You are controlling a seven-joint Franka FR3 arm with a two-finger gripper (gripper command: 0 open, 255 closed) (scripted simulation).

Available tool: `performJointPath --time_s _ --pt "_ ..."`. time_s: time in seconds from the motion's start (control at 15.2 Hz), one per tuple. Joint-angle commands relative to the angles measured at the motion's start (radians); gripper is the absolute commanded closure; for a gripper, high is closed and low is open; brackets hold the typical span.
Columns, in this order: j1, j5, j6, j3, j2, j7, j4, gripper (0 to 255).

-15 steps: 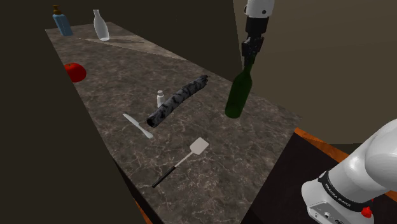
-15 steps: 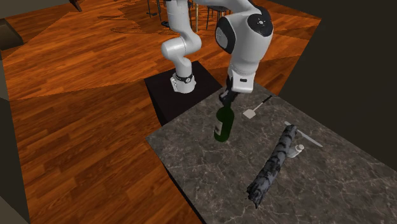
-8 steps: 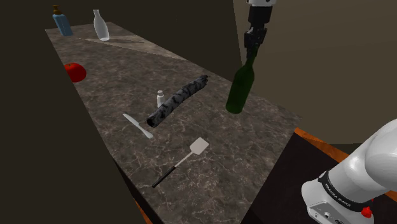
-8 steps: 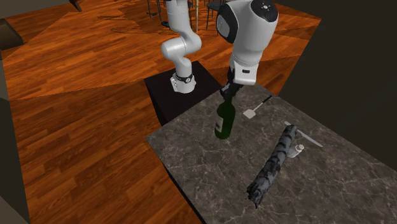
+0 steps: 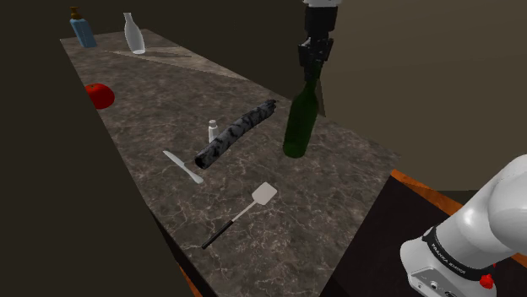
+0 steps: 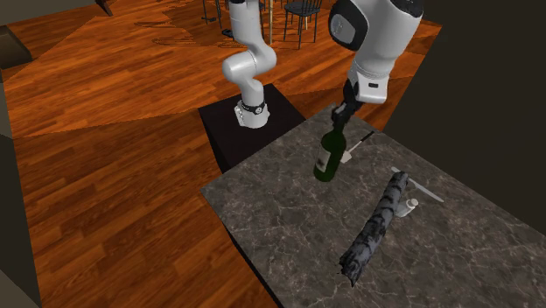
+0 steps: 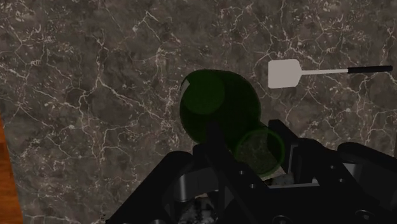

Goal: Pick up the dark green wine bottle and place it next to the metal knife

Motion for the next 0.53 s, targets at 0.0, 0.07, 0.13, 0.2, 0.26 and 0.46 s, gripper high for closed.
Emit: performJointPath --time_s 0.0,0.07,0.13,0.2,0.26,0.46 --pt "0.022 0.006 -0.002 0.024 0.008 0.047 0.011 255" --pt "0.034 0.008 -0.004 0.036 0.018 0.07 0.023 255" --pt "0.046 0.01 -0.005 0.048 0.028 0.094 0.036 255" --pt "0.057 0.012 -0.007 0.06 0.04 0.117 0.05 255" --pt "0.069 0.013 -0.009 0.071 0.053 0.141 0.065 255" --pt "0.105 0.014 -0.017 0.105 0.097 0.211 0.119 255"
